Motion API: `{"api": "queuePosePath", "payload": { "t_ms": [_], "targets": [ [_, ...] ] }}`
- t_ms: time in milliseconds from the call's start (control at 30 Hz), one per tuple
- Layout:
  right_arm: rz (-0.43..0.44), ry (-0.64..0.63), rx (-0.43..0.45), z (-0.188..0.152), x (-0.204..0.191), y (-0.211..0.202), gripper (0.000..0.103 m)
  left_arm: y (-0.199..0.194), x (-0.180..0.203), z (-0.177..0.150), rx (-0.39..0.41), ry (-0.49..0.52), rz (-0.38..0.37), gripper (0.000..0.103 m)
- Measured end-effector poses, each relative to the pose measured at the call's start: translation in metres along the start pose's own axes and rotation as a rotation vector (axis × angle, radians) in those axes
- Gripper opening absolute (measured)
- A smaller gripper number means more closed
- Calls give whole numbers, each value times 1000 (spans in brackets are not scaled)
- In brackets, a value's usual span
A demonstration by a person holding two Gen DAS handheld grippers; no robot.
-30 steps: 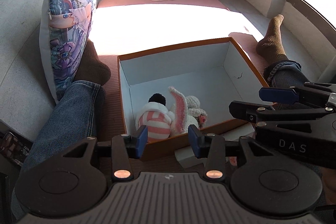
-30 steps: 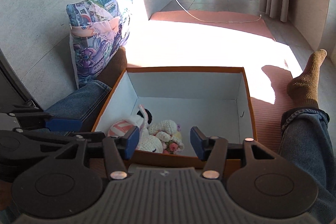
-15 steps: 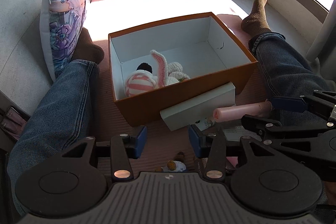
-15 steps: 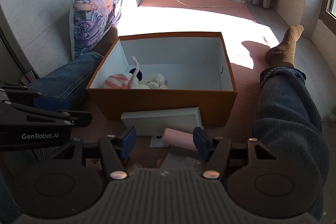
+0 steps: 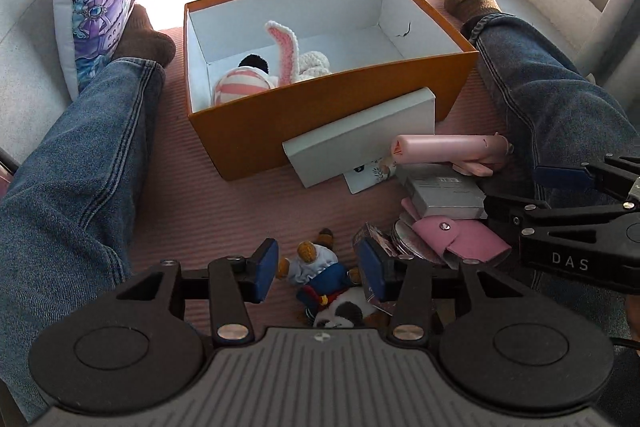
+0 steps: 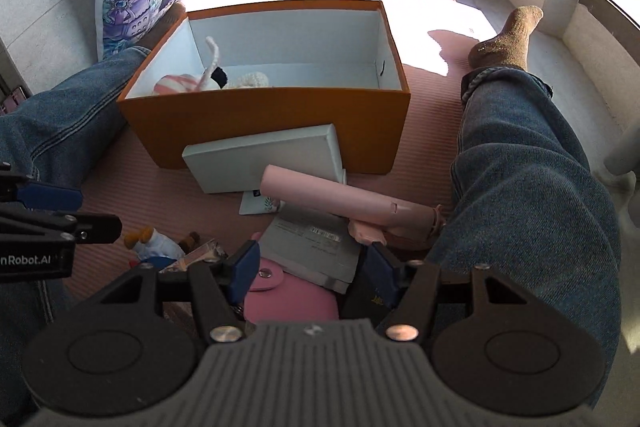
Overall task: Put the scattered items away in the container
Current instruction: 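Grasp the brown photo-card box with the left tool while the right tool grasps the pink pouch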
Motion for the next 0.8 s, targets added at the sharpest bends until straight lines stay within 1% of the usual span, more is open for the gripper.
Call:
{"api": "queuePosePath", "payload": {
  "t_ms": [100, 167, 300, 433, 500, 633, 733, 800],
  "targets": [
    [-12, -36, -41, -5, 0, 8, 61, 5, -5, -4, -23, -5, -41, 53],
    [-6, -58, -68, -8, 0, 13, 56, 9, -7, -6, -38, -11, -69, 53],
    [2, -91, -111, -10, -2, 23, 55, 18, -10, -4, -82, -47, -152, 53],
    [37, -125, -163, -10, -7, 33, 55, 27, -3, -1, -117, -44, -209, 53],
    [46, -136, -173, -10, -8, 35, 55, 35, 2, 2, -142, -48, -233, 53],
    [64, -150, -192, -9, -10, 37, 54, 48, 9, 4, -203, -50, -249, 53],
    [117, -175, -197, -9, -13, 32, 55, 53, 10, 3, -231, -54, -252, 53],
    [126, -210, -213, -10, -20, 33, 55, 59, 10, 3, -255, -70, -265, 53]
  ]
}}
Point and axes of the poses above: each gripper's, at about its wrist camera, not at the fingertips, and y roughly the way its jaws point, x to its right, z to its top, the point moved 4 cm from there along y, roughly the way its jaws point, and after that the axes turned 12 degrees about -x, right-handed, at the moved point
